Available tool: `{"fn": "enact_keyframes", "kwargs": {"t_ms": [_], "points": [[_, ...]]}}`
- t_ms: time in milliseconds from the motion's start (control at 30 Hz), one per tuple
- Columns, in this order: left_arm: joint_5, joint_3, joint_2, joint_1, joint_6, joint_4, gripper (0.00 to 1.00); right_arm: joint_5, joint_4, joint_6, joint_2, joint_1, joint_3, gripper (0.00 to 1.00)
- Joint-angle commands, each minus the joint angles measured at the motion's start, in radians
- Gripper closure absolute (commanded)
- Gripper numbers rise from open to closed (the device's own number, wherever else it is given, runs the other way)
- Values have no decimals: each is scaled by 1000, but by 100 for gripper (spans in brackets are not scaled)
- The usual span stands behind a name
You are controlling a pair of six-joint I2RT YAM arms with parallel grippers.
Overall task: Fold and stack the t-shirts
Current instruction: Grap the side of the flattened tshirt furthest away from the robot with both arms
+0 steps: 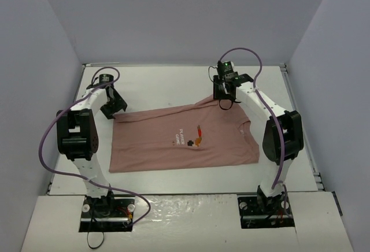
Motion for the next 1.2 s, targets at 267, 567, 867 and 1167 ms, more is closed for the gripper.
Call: {"fn": "enact_keyframes", "kwargs": {"t_ms": [267,567,867,1167], "points": [[-54,-34,-138,22,-28,-16,48,-8,42,-8,-45,-7,-22,66],[-40,-17,-79,21,-40,-15,51,-16,50,-12,-45,-10,-35,66],[-26,-17,-67,22,-49,-15,58,-18,56,-11,-49,-12,-47,66],[-37,-40,-73,24,-48,-25,52,-25,59,-12,-48,-15,-50,66]]}}
